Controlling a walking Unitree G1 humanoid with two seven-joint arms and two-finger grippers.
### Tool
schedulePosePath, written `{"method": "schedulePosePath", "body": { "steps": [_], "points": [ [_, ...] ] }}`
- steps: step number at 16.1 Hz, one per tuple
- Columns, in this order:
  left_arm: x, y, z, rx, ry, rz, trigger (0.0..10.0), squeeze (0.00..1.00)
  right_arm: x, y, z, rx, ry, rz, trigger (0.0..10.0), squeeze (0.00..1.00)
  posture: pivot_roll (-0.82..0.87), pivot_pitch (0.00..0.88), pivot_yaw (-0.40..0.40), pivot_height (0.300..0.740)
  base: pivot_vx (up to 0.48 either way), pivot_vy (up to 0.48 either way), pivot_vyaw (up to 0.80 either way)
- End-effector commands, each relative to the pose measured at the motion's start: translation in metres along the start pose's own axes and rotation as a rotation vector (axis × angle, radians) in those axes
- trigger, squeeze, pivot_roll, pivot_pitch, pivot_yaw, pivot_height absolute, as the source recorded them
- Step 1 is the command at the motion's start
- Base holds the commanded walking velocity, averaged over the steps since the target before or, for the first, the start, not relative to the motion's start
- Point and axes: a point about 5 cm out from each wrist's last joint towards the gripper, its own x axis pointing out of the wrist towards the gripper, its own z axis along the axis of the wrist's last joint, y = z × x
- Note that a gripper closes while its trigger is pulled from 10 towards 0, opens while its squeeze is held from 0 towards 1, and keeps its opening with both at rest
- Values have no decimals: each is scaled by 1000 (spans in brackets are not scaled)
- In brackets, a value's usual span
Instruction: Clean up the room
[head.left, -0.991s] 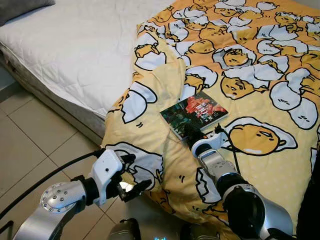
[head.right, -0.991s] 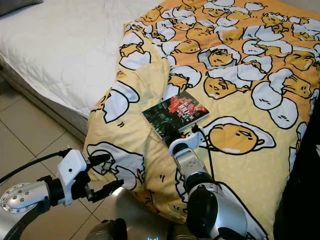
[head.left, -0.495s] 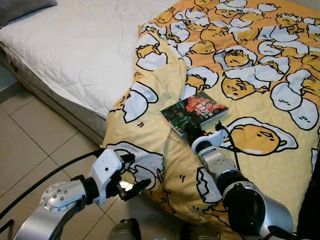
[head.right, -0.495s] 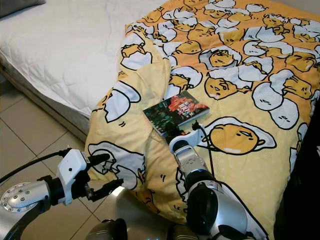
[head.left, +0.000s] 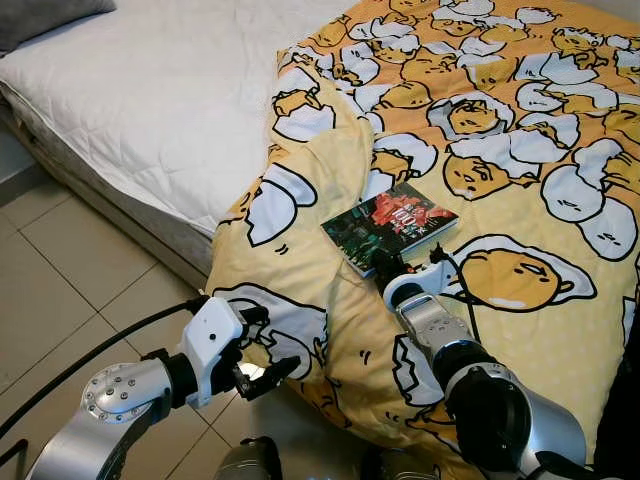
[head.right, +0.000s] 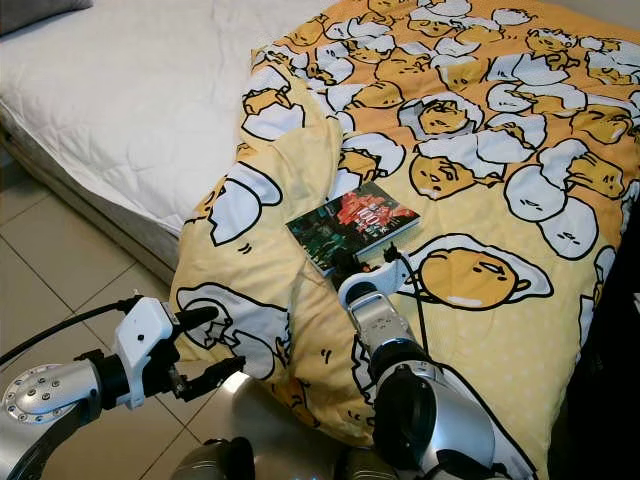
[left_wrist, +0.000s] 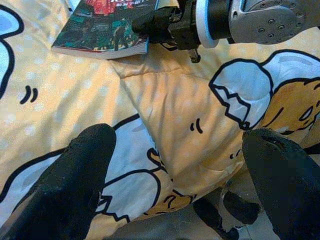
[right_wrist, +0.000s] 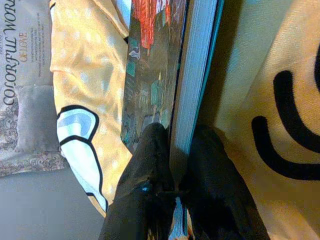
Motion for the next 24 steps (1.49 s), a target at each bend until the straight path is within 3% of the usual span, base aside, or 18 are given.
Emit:
{"method": "schedulePosePath", "body": {
  "steps": [1,3,4,5,6,9,12,13,14,15,16,17,19,20,22,23,24],
  "points": [
    [-3,3,-2,5,3,32,10000,600,2,6,-2,-23,11,12,0,0,47,123,20,740,0,0,0],
    [-1,11,0,-18,-42,137,10000,600,3,10,10,-77,-7,65,0,0,23,81,20,740,0,0,0],
    [1,21,7,-42,-102,236,10000,620,1,13,27,-93,-41,136,0,0,15,57,18,740,0,0,0],
    [3,26,13,-74,-149,287,10000,612,-3,12,41,-98,-66,194,0,0,5,32,22,740,0,0,0],
    [3,26,13,-74,-149,287,10000,612,-3,12,41,-98,-66,194,0,0,5,32,22,740,0,0,0],
    [11,51,27,-82,-235,386,10000,608,-23,11,63,-250,21,448,0,0,-31,0,35,740,0,0,0],
    [16,56,30,-131,-245,316,10000,553,-31,12,66,-316,81,529,0,0,-46,0,41,740,0,0,0],
    [18,60,33,-164,-264,286,10000,263,-35,13,66,-357,117,567,0,0,-54,0,43,740,0,0,0],
    [20,75,44,-270,-325,266,10000,0,-47,16,66,-423,205,669,0,0,-56,0,46,740,0,0,0],
    [23,83,49,-383,-343,227,10000,0,-60,22,65,-452,279,772,0,0,-57,0,48,740,0,0,0],
    [23,83,49,-383,-343,227,10000,0,-60,22,65,-452,279,772,0,0,-57,0,48,740,0,0,0],
    [32,83,47,-478,-314,138,10000,0,-74,26,62,-459,372,873,0,0,-60,0,49,740,0,0,0],
    [41,79,51,-603,-365,37,10000,0,-83,28,58,-458,455,934,0,0,-58,0,49,740,0,0,0],
    [52,71,49,-735,-401,-106,10000,0,-93,32,51,-449,533,1005,0,0,-60,0,47,740,0,0,0],
    [58,67,42,-795,-390,-163,10000,0,-99,37,48,-438,569,1044,0,0,-65,0,51,740,0,0,0],
    [62,63,41,-844,-395,-230,8627,0,-105,40,47,-432,599,1070,0,0,-65,0,51,740,0,0,0],
    [64,60,43,-866,-403,-280,2235,0,-109,41,45,-433,621,1078,0,0,-71,0,55,740,0,0,0]
  ]
}}
